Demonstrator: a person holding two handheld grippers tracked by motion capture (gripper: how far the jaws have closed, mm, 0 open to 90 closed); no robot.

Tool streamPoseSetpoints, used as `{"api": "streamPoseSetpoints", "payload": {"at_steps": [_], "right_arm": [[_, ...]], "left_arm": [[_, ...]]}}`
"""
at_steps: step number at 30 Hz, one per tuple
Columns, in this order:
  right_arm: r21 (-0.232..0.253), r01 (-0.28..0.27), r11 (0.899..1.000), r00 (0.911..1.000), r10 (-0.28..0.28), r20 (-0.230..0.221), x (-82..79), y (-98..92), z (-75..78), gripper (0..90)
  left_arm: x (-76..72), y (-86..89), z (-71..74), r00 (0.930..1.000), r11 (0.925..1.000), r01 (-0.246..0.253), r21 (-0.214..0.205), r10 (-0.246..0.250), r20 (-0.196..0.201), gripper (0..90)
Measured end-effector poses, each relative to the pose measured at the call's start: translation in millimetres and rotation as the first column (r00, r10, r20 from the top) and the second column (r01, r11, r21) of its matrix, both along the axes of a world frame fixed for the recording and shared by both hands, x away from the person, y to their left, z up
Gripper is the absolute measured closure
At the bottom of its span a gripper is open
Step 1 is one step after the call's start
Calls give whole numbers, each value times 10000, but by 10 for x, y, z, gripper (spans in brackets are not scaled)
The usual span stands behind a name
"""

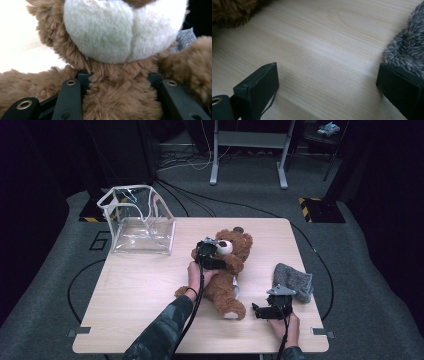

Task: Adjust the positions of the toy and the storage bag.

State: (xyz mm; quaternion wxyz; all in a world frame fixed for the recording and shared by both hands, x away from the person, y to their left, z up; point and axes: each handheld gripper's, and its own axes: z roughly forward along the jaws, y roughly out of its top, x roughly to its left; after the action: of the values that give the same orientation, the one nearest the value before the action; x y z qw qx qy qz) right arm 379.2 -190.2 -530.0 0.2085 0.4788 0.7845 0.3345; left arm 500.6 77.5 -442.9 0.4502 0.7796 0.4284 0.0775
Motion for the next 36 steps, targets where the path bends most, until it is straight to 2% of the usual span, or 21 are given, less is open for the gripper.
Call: {"api": "streamPoseSetpoints", "payload": {"at_steps": [5, 13, 14, 15, 20, 25, 31, 36], "right_arm": [[-13, -9, 10000, 10000, 9, 28, 1, -1, 0, 39], [48, 100, 9999, 9999, -100, -13, -4, 6, 0, 41], [-79, -59, 10000, 10000, 60, 78, 4, -6, 1, 41], [23, 51, 10000, 10000, -51, -11, -3, 2, 1, 41], [-54, -53, 10000, 10000, 53, 60, 4, -6, 2, 41], [13, 11, 10000, 10000, -11, -30, -2, -1, 3, 41], [21, -13, 10000, 10000, 13, -19, -1, -2, 4, 41], [-15, -13, 10000, 10000, 13, 1, 1, -3, 2, 41]], "left_arm": [[-68, 89, 98, 9979, 9999, -141, -30, 143, 626, 559], [-162, 252, 233, 9920, 9998, -167, -91, 177, 1250, 558], [-171, 269, 245, 9912, 9998, -164, -121, 179, 1312, 558], [-183, 295, 268, 9904, 9998, -165, -122, 181, 1374, 558], [-214, 421, 352, 9881, 9989, -393, -254, 426, 1480, 557], [-234, 580, 440, 9861, 9974, -699, -178, 717, 1498, 557], [-289, 759, 555, 9828, 9958, -908, -68, 907, 1608, 555], [-332, 945, 663, 9783, 9944, -1033, 234, 973, 1831, 555]]}}
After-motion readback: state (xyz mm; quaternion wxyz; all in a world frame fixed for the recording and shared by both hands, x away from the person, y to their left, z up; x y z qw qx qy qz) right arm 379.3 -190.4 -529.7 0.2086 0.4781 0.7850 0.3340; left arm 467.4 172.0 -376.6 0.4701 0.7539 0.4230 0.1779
